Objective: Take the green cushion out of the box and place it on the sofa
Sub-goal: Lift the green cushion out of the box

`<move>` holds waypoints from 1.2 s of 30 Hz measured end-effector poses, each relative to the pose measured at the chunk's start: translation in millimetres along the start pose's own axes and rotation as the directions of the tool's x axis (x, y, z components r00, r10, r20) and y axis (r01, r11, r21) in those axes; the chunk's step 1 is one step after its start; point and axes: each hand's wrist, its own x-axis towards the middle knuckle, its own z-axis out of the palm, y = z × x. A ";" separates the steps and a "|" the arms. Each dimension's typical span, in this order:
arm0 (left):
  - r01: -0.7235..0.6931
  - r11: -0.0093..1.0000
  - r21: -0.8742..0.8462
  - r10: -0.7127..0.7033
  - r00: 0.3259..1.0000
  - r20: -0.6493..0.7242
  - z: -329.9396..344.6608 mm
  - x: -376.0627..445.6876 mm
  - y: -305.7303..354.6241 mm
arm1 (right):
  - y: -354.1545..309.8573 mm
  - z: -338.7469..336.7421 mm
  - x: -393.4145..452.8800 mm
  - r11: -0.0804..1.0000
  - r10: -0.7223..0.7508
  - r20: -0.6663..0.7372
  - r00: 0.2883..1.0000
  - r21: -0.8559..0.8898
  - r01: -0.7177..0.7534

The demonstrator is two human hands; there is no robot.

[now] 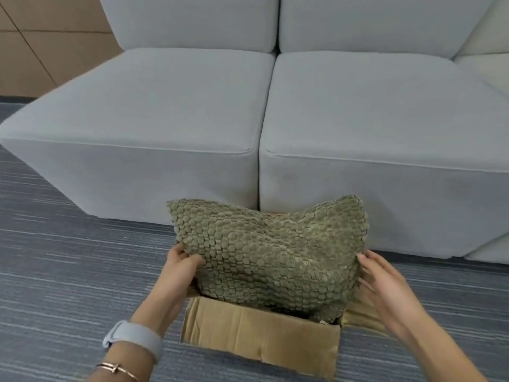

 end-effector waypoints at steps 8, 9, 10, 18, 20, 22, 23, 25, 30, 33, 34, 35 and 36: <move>0.031 0.969 0.243 -0.045 0.998 0.051 14.6 30.6 -22.7 | 39.0 2.1 13.4 0.997 -0.042 0.152 0.987 -0.062 0.052; 0.027 0.963 0.266 -0.042 0.998 0.050 16.6 33.0 -22.4 | 41.3 1.4 14.9 0.988 -0.040 0.168 0.985 -0.138 0.064; 0.026 0.961 0.277 -0.041 0.998 0.047 18.6 35.3 -21.2 | 43.2 0.6 16.4 0.977 -0.037 0.185 0.982 -0.202 0.075; -0.004 0.912 0.410 0.011 1.000 -0.016 26.0 40.7 -25.5 | 49.1 5.3 32.4 0.870 -0.084 0.220 0.972 -0.460 0.179; -0.033 0.900 0.434 0.041 0.999 -0.009 26.2 39.3 -24.8 | 50.3 9.7 30.7 0.870 -0.160 0.200 0.967 -0.434 0.234; -0.065 0.902 0.427 0.074 0.997 -0.005 25.7 37.8 -23.1 | 50.5 12.4 28.2 0.884 -0.215 0.191 0.958 -0.378 0.274; -0.083 0.904 0.419 0.094 0.996 -0.004 24.9 36.6 -21.6 | 50.3 12.7 27.6 0.899 -0.222 0.185 0.957 -0.340 0.274; -0.127 0.923 0.364 0.141 0.990 -0.012 22.9 33.5 -16.9 | 49.1 12.8 27.6 0.937 -0.220 0.155 0.963 -0.239 0.253; -0.267 0.943 0.197 0.279 0.960 -0.035 16.6 20.4 9.1 | 26.7 18.8 22.7 0.973 -0.230 0.117 0.966 0.029 0.228; -0.331 0.935 0.125 0.336 0.941 -0.027 13.0 8.7 29.8 | 1.0 25.8 11.0 0.951 -0.298 0.146 0.943 0.133 0.280; -0.351 0.930 0.110 0.355 0.934 -0.024 11.8 3.2 37.5 | -9.5 28.0 5.5 0.942 -0.322 0.145 0.936 0.149 0.301; -0.365 0.927 0.088 0.368 0.930 -0.020 10.3 -4.6 48.4 | -22.2 29.9 -1.3 0.936 -0.337 0.141 0.931 0.154 0.316; -0.376 0.925 0.058 0.378 0.926 -0.017 9.2 -11.9 59.5 | -36.0 32.0 -8.8 0.932 -0.347 0.135 0.928 0.154 0.327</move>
